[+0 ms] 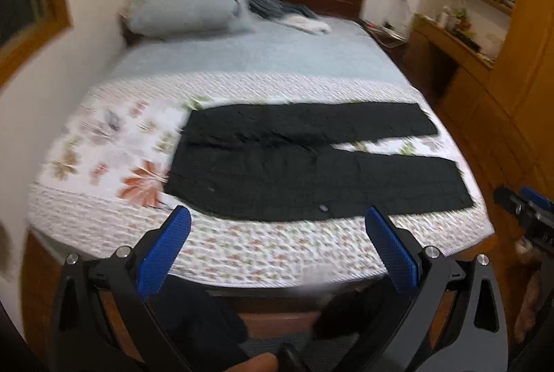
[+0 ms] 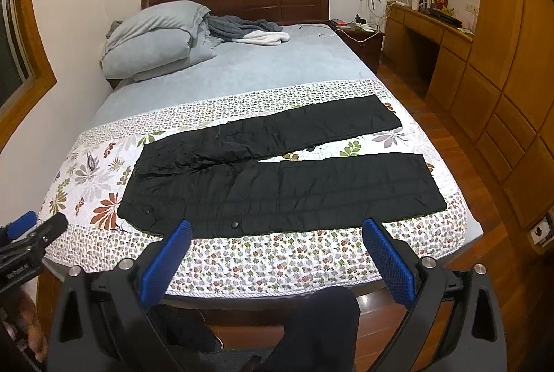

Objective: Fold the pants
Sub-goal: 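Grasp the pant leg hems with the left and right grippers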

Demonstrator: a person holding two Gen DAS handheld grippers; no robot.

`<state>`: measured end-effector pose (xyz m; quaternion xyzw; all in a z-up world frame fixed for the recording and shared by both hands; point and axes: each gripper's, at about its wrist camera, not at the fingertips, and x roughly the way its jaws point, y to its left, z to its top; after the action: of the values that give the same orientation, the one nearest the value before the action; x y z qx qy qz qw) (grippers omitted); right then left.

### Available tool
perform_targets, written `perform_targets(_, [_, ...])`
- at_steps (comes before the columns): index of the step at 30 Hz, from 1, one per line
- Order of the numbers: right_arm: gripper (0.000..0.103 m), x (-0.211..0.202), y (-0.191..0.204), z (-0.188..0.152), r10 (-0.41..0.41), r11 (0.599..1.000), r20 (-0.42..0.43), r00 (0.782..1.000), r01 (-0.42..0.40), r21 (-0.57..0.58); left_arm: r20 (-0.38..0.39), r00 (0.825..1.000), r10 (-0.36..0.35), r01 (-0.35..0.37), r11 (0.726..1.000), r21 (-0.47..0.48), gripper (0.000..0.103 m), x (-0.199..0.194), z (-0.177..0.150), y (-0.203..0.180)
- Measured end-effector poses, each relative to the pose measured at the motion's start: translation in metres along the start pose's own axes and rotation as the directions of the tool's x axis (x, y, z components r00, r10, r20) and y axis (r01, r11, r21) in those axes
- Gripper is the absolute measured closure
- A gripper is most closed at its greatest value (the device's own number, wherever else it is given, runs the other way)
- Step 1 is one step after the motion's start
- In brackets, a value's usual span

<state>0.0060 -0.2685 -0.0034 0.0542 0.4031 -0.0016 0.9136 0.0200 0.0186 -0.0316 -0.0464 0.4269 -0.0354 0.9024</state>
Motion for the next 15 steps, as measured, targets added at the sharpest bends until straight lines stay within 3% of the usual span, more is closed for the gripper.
perform_targets(2, [0.003, 0.02, -0.01, -0.001, 0.097, 0.995, -0.006, 0.995, -0.097, 0.02, -0.107, 0.972, -0.209, 0.201, 0.977, -0.076, 0.003, 0.041, -0.009, 0.03])
perform_targets(3, [0.003, 0.033, -0.02, -0.003, 0.168, 0.985, -0.013, 0.986, -0.168, 0.052, -0.161, 0.936, -0.312, 0.287, 0.944, -0.161, 0.003, 0.069, -0.017, 0.054])
perform_targets(4, [0.003, 0.052, -0.035, -0.006, 0.235, 0.966, -0.024, 0.972, -0.231, 0.116, -0.184, 0.921, -0.344, 0.302, 0.927, -0.222, 0.003, 0.087, -0.023, 0.072])
perform_targets(5, [0.003, 0.068, -0.047, -0.01, 0.25, 0.957, -0.047, 0.967, -0.24, 0.165, -0.18, 0.912, -0.369, 0.312, 0.907, -0.282, 0.003, 0.106, -0.029, 0.095])
perform_targets(9, [0.003, 0.136, -0.09, -0.026, 0.3, 0.922, -0.135, 0.944, -0.251, 0.296, -0.13, 0.938, -0.321, 0.24, 0.874, -0.422, 0.003, 0.16, -0.04, 0.179])
perform_targets(11, [0.004, 0.169, -0.114, -0.037, 0.332, 0.889, -0.166, 0.929, -0.249, 0.384, -0.167, 0.925, -0.341, 0.207, 0.822, -0.531, 0.003, 0.198, -0.04, 0.227])
perform_targets(15, [0.004, 0.212, -0.143, -0.053, 0.371, 0.835, -0.194, 0.908, -0.235, 0.498, -0.175, 0.924, -0.339, 0.168, 0.773, -0.611, 0.003, 0.255, -0.03, 0.28])
